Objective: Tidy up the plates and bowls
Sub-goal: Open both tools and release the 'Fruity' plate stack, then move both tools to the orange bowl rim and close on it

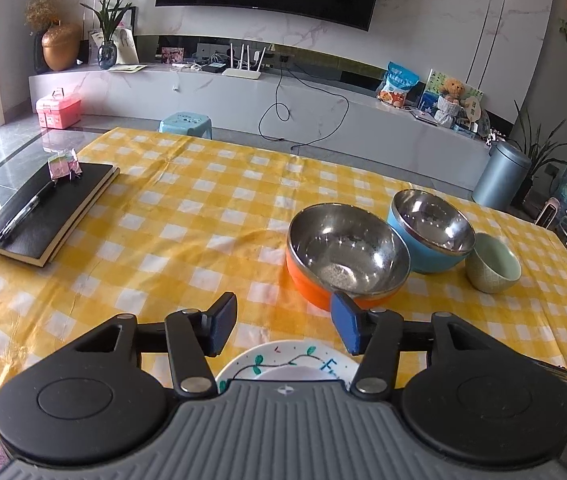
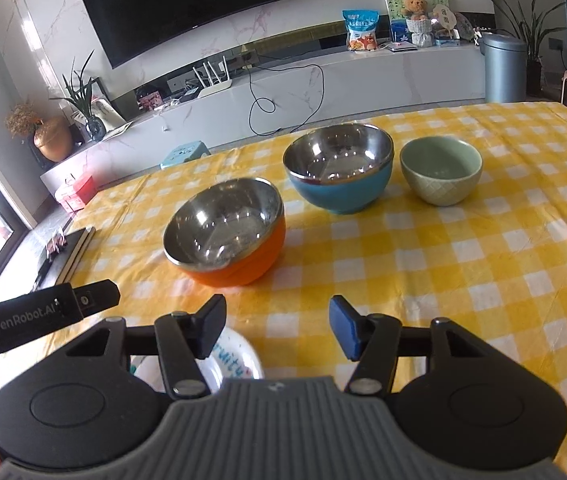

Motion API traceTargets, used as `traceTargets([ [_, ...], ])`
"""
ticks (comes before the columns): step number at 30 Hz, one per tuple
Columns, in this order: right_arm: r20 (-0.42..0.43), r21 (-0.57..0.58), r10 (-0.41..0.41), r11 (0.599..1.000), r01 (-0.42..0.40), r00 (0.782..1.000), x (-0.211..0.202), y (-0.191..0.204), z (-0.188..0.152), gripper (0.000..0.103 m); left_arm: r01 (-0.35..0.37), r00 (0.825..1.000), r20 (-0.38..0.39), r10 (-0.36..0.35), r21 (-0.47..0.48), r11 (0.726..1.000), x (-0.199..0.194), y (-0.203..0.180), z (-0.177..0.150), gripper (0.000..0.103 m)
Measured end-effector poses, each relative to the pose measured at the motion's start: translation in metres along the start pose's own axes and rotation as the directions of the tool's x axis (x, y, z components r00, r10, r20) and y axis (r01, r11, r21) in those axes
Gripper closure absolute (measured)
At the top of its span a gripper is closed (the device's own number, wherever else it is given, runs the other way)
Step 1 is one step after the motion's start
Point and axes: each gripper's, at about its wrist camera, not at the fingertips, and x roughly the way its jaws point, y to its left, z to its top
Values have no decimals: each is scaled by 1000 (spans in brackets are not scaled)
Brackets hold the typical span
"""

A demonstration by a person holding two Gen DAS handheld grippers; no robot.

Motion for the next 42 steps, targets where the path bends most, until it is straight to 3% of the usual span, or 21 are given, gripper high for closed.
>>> traceTargets([
  [4,5,46,7,999,-7,1000,11,-1,18,39,-20,1000,-3,20,7,1000,16,-4,12,34],
  [16,-10,38,-29,999,30,1000,62,9,55,39,-44,999,-18,45,38,998,66,-9,35,35],
  [23,-53,73,-33,997,37,998,92,6,64,42,-37,998,-42,37,-4,999,91,0,43,40],
  [29,-96,99,-28,994,37,995,113,5,62,56,-23,996,-83,22,-9,1000,114,0,43,55],
  [31,-102,105,-29,994,40,994,120,3,62,56,-20,995,-97,20,-1,1000,121,-1,41,61],
  [36,-125,116,-26,992,41,992,131,1,62,72,-14,992,-128,16,13,1000,134,-4,37,75],
  [42,-146,139,-20,989,41,989,140,-5,59,84,0,989,-149,5,35,999,141,-11,35,88],
])
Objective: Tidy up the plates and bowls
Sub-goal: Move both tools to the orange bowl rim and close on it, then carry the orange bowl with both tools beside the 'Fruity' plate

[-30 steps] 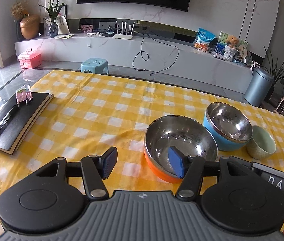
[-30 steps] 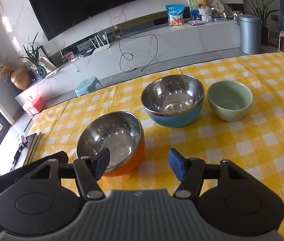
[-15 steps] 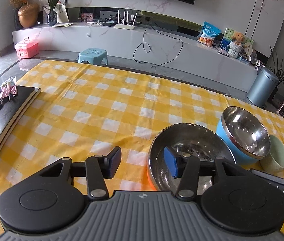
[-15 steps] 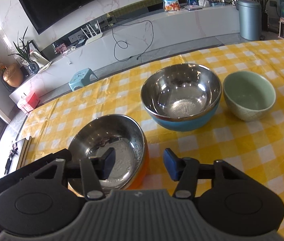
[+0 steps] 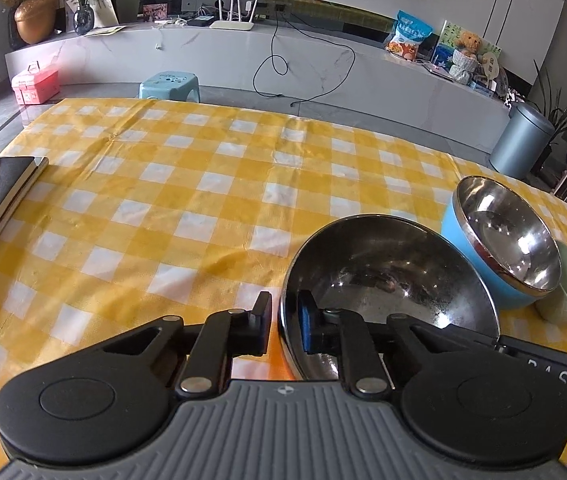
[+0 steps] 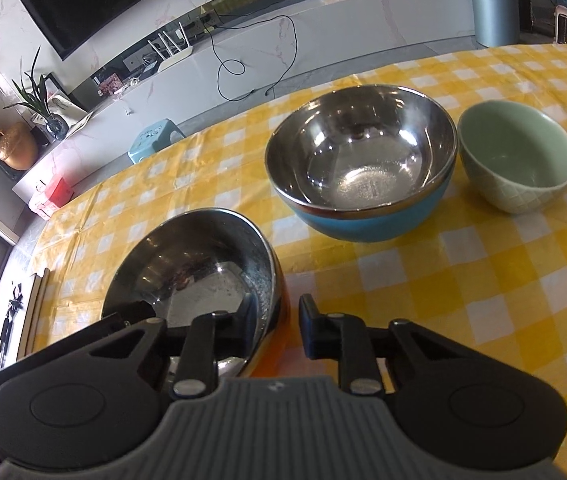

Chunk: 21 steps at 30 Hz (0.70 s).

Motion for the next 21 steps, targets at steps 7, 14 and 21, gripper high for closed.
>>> traceTargets([
  [7,0,-5,-14,1000,14,1000,-1,3,-1,89,2,1000,-10,-2,22,1000,-1,-3,0,93],
  [14,16,14,9,1000,-10,1000,-25,0,-2,90,7,1000,25,-8,25,1000,-32,-7,0,95],
  [21,56,37,46,998,-48,997,-74,-9,-8,90,37,998,50,-37,-9,999,-78,-18,-11,94],
])
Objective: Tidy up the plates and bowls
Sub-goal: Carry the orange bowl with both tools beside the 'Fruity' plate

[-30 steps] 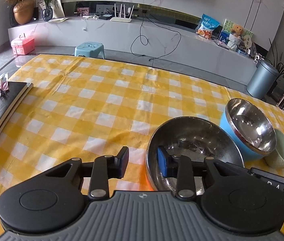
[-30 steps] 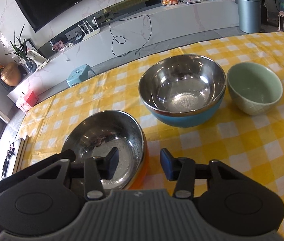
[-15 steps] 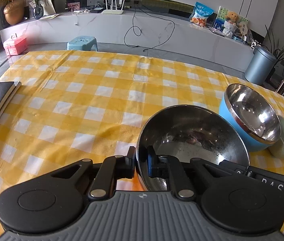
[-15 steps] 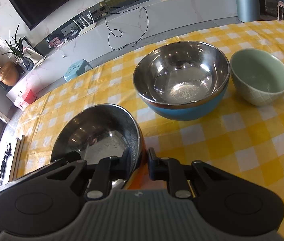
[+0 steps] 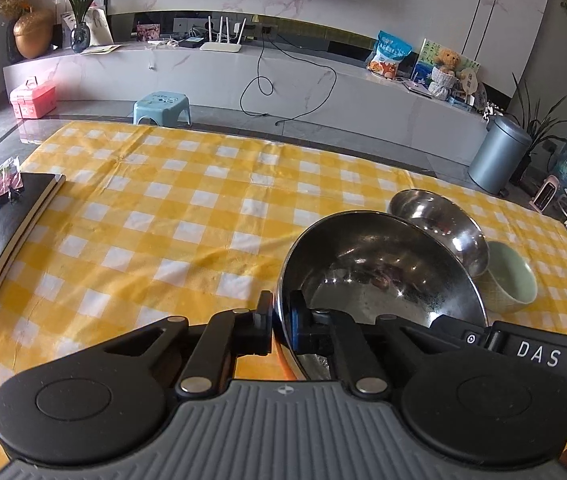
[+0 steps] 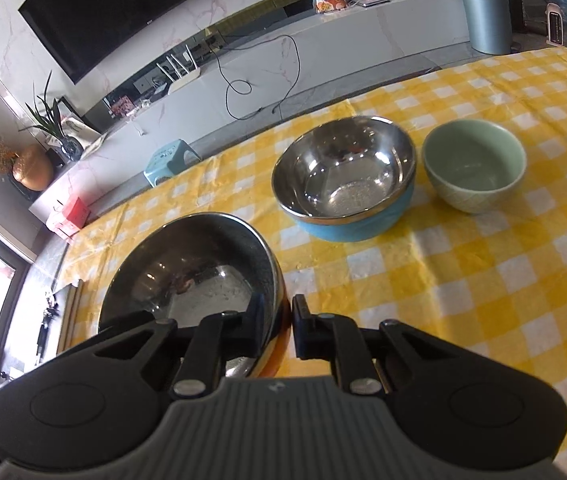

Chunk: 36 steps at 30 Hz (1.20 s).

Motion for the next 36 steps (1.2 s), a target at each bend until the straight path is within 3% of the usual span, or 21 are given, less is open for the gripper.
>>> traceTargets([
  [7,29,53,7,999,-9,1000,-47,-28,-15,90,46,999,-17,-46,-38,998,-28,-16,-29,93],
  [16,19,131,-28,991,25,999,-83,-76,-42,91,93,993,-72,-93,6,996,-36,-48,-66,92],
  [28,-4,206,-113,972,111,994,-90,-123,-65,93,114,988,-114,-105,68,991,-26,-83,-102,91],
  [36,-18,229,-113,967,114,993,-82,-135,-65,93,100,987,-133,-90,74,992,-20,-88,-106,91],
])
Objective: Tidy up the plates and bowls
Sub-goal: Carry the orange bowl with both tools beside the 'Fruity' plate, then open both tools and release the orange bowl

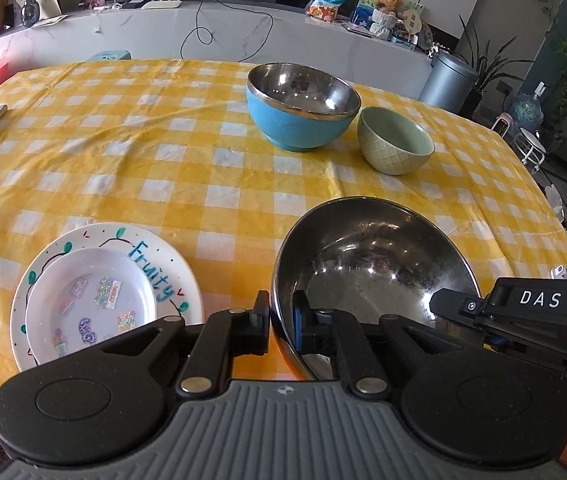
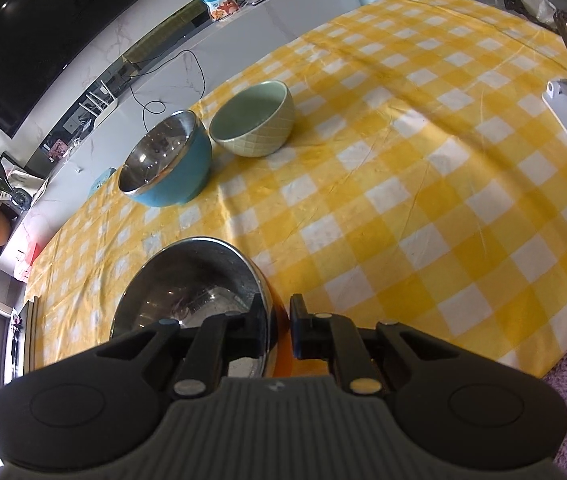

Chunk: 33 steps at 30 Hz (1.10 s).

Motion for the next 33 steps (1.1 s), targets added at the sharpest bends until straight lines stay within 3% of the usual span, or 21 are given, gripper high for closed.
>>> traceTargets([
  [8,-27,9,-9,1000,10,1000,12,-2,-3,93,-4,1000,-28,4,8,1000,9,3,-5,91],
  [19,-2,-28,-29,999,28,1000,9,6,-6,89,13,1000,-26,-13,5,1000,9,5,-4,90],
  [22,31,-61,-44,997,46,999,3,11,-5,82,1,1000,-1,-1,16,1000,4,5,-3,76],
  [23,41,-72,-51,996,53,998,1,12,-5,73,0,1000,6,0,15,1000,2,5,-2,71],
  [33,136,-189,-77,977,102,988,-16,32,-9,67,-26,997,75,21,66,997,-17,4,6,59],
])
